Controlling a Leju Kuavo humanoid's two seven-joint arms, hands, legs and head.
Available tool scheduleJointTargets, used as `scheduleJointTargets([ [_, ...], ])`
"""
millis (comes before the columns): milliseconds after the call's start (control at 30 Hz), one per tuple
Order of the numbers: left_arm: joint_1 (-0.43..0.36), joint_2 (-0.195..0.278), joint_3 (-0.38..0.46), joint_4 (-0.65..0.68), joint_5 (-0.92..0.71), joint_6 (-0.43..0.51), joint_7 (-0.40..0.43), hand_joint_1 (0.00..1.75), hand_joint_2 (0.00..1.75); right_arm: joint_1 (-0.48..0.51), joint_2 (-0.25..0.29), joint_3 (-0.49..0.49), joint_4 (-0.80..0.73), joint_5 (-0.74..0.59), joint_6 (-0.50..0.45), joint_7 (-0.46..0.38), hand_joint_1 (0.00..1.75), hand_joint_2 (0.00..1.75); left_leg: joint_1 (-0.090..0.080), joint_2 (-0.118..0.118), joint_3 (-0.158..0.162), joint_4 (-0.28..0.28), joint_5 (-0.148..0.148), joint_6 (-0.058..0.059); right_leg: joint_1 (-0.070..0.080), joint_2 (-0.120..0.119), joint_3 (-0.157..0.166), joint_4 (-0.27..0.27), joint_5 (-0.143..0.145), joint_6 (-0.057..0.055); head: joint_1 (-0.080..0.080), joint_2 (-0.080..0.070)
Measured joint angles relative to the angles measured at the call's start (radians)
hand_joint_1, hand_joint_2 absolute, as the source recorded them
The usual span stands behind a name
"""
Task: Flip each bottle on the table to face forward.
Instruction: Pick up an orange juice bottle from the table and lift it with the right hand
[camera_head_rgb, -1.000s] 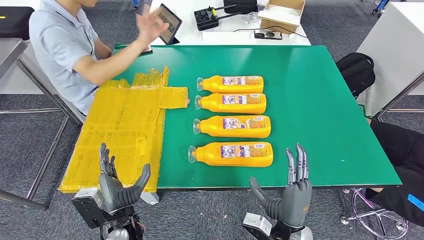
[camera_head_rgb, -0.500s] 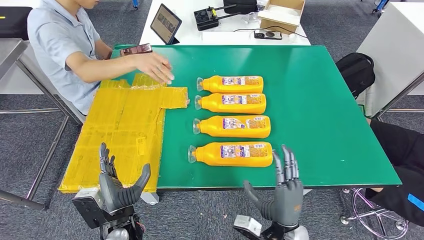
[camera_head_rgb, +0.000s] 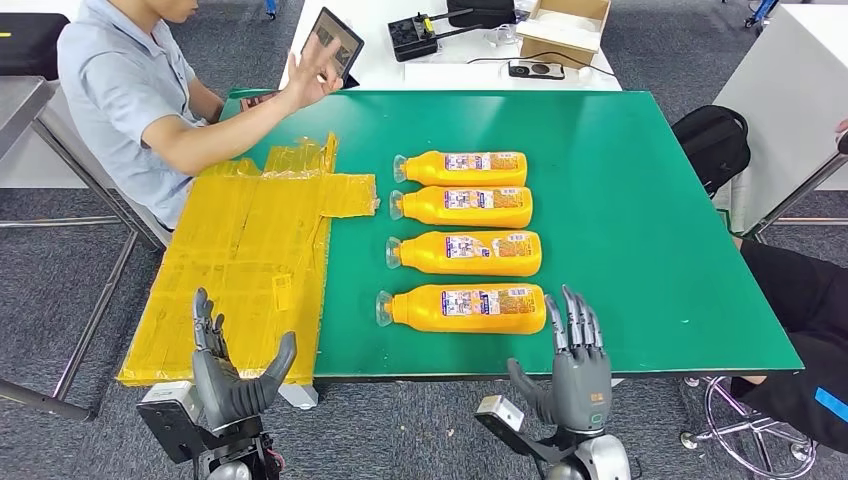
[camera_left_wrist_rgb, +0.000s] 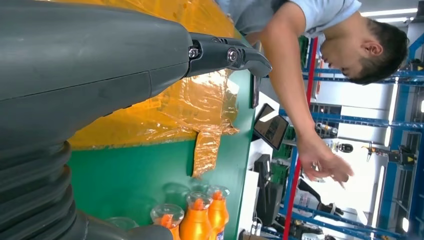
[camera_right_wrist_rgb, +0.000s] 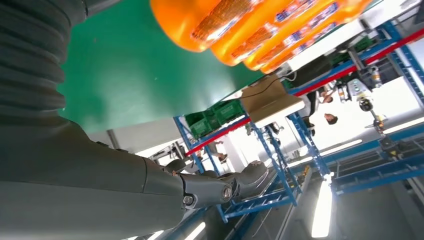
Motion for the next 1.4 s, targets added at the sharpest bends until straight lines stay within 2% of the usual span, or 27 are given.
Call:
scheduleJointTargets([
  [200,-0.003,0.001,0.000,0.000,-0.008,-0.023,0.000,0.00,1.75,-0.062,-0.050,0.019,0.046,0.016,0.000,0.093,0.00,1.75,0.000,0.000,0.000,0.000,0.000,0.000,0.000,0.000,0.000,0.000,0.000,0.000,0.000,0.000],
  [433,-0.010,0.001,-0.001,0.001,-0.009,-0.043,0.000,0.00,1.75,-0.132,-0.106,0.098,0.136,0.011,0.025,0.193,0.00,1.75,0.000,0.000,0.000,0.000,0.000,0.000,0.000,0.000,0.000,0.000,0.000,0.000,0.000,0.000],
  [567,-0.016,0.001,-0.001,0.003,-0.012,-0.044,0.000,0.00,1.75,-0.173,-0.125,0.145,0.204,0.017,0.039,0.222,0.00,1.75,0.000,0.000,0.000,0.000,0.000,0.000,0.000,0.000,0.000,0.000,0.000,0.000,0.000,0.000],
  [1033,-0.040,0.001,0.008,0.010,-0.016,-0.043,0.000,0.00,1.75,-0.237,-0.130,0.297,0.367,-0.021,0.064,0.238,0.00,1.75,0.000,0.000,0.000,0.000,0.000,0.000,0.000,0.000,0.000,0.000,0.000,0.000,0.000,0.000],
  [1233,-0.040,0.001,0.014,0.010,-0.024,-0.045,0.000,0.00,1.75,-0.251,-0.136,0.305,0.382,0.015,0.012,0.306,0.00,1.75,0.000,0.000,0.000,0.000,0.000,0.000,0.000,0.000,0.000,0.000,0.000,0.000,0.000,0.000],
  [1400,-0.040,0.002,0.015,0.010,-0.028,-0.046,0.000,0.00,1.75,-0.255,-0.144,0.276,0.381,0.058,0.007,0.320,0.00,1.75,0.000,0.000,0.000,0.000,0.000,0.000,0.000,0.000,0.000,0.000,0.000,0.000,0.000,0.000],
])
